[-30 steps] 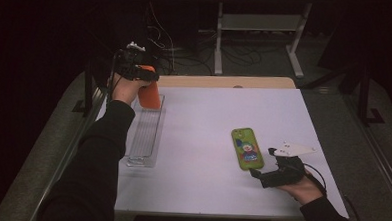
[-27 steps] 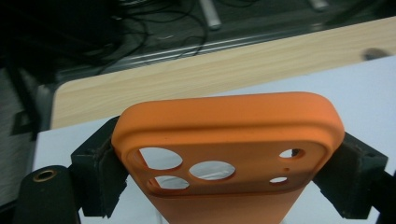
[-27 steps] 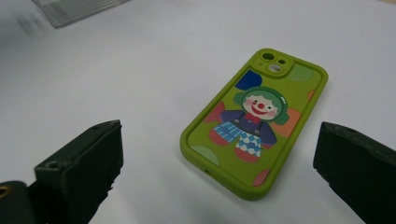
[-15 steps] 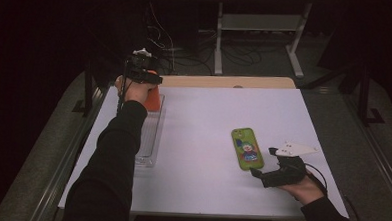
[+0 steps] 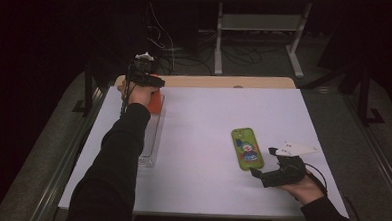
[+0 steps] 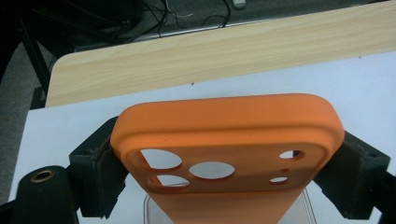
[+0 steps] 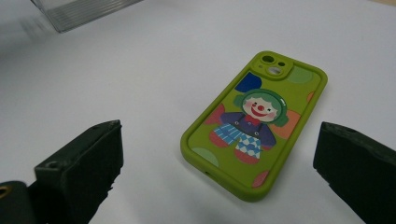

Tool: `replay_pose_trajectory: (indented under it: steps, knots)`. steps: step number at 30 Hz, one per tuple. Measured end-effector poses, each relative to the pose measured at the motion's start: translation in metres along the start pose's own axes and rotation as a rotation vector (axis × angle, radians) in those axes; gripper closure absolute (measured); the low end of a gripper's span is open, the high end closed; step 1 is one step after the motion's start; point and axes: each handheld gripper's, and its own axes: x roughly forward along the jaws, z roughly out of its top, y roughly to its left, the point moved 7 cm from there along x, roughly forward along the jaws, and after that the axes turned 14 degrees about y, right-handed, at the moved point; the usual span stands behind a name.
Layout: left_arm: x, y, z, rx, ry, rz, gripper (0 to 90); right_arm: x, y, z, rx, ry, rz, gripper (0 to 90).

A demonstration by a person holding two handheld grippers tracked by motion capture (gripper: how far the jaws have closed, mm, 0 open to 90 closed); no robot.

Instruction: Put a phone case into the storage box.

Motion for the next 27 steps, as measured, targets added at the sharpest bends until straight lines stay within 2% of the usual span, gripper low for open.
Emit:
replay_pose_trajectory:
  steps: [5, 12, 16, 21, 23, 27]
  knots:
    - [0.0008, -0.0013, -0.0013, -0.019, -0.011, -0.001, 13.1, 0.0000, 0.0002, 0.0000, 0.001, 0.001, 0.001, 0.9]
    - [0.0015, -0.0053, -0.0015, 0.015, -0.011, 0.028, 12.1, 0.0002, -0.0002, 0.0004, -0.010, -0.003, -0.001, 0.9]
    - [0.0031, -0.0067, -0.0015, 0.014, -0.007, 0.029, 11.0, 0.0000, -0.0003, 0.0006, -0.013, -0.005, -0.001, 0.9]
    - [0.0054, -0.0069, -0.0009, 0.006, -0.007, 0.030, 3.7, -0.0002, -0.0001, 0.0004, -0.006, -0.004, 0.001, 0.9]
    - [0.0052, -0.0069, -0.0008, -0.001, -0.009, 0.012, 0.7, -0.0002, -0.0001, 0.0004, -0.005, -0.003, 0.001, 0.9]
    - [0.0005, -0.0046, -0.0018, 0.017, -0.009, 0.000, 0.0, -0.0001, 0.0000, 0.0003, -0.004, -0.002, 0.002, 0.9]
